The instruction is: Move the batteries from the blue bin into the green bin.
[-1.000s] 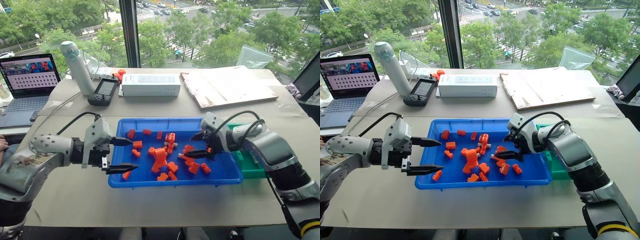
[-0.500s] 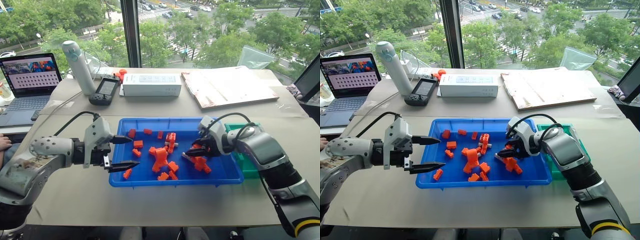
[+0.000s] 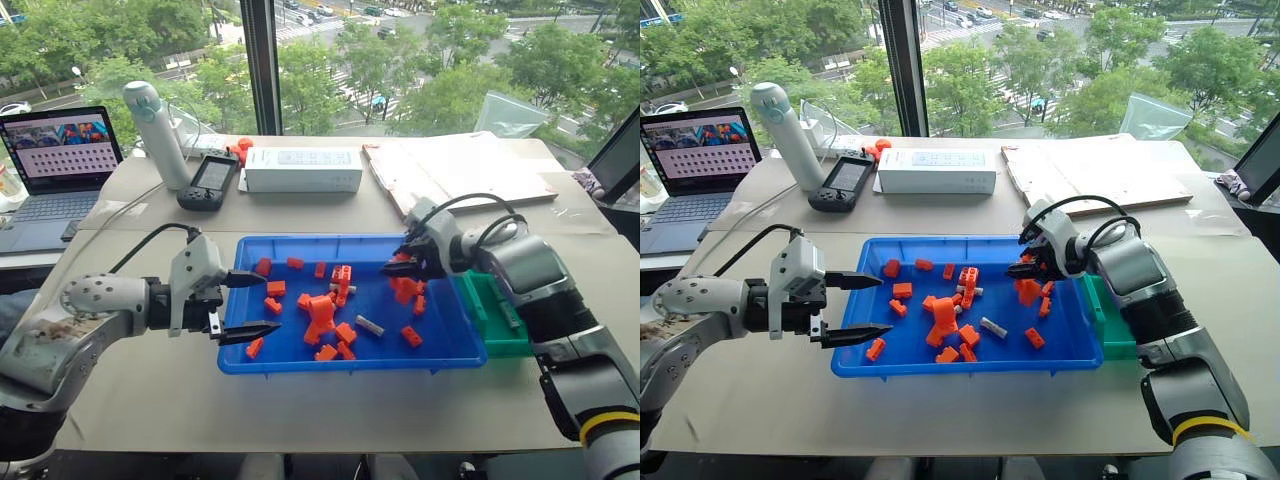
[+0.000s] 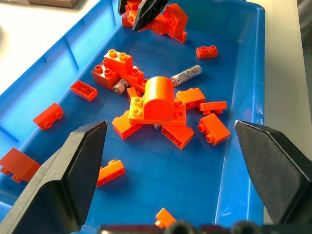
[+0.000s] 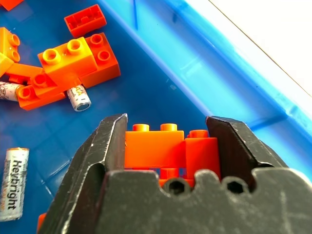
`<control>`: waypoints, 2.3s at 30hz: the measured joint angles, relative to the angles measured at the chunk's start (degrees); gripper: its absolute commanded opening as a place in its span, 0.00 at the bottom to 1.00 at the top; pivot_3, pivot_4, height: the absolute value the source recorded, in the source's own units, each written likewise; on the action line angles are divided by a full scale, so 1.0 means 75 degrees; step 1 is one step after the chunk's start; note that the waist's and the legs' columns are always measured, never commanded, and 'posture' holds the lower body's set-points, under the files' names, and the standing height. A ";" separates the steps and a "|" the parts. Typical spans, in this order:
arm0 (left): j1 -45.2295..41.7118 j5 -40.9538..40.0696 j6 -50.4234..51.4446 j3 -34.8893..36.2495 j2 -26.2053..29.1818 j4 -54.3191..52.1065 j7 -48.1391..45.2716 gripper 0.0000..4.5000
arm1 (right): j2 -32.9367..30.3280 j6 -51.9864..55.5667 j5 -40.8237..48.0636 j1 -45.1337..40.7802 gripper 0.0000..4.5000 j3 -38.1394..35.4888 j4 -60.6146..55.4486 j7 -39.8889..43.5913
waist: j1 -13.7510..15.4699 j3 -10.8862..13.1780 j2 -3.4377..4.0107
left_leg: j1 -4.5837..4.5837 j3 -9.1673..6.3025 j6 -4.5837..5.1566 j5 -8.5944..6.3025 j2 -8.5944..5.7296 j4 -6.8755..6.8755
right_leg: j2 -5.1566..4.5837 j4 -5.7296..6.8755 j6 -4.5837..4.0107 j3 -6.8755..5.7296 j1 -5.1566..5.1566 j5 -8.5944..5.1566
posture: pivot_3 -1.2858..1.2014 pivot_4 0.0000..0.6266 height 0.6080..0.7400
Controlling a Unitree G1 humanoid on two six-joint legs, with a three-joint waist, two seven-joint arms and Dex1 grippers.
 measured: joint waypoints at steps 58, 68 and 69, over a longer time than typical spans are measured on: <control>-0.2162 -0.0108 -0.0653 -0.1212 -0.1446 0.1467 -0.1275 1.00 | -0.4101 -0.0092 0.0118 0.3461 0.17 -0.2687 -0.2371 0.0913 | -0.0011 -0.0004 -0.0014 | -0.0005 0.0024 0.0035 -0.0019 0.0010 0.0062 | -0.0002 0.0000 0.0010 0.0025 0.0007 0.0013 | 0.52 0.24 0.94; -0.1745 0.0171 -0.0643 -0.1073 -0.0936 0.1403 -0.1346 1.00 | -0.3803 -0.0214 0.0047 0.2329 0.95 -0.2255 -0.2106 0.0824 | -0.0105 -0.0002 -0.0011 | -0.0004 0.0042 -0.0004 -0.0045 0.0011 0.0061 | -0.0005 -0.0003 0.0017 0.0046 -0.0001 0.0016 | 0.52 0.24 0.94; -0.1658 0.0208 -0.0636 -0.1038 -0.0834 0.1367 -0.1338 1.00 | -0.3690 -0.0229 0.0067 0.2080 0.99 -0.2188 -0.2170 0.0886 | -0.0119 -0.0002 -0.0011 | -0.0004 0.0042 -0.0007 -0.0048 0.0015 0.0062 | -0.0003 -0.0004 0.0017 0.0047 -0.0001 0.0016 | 0.52 0.24 0.94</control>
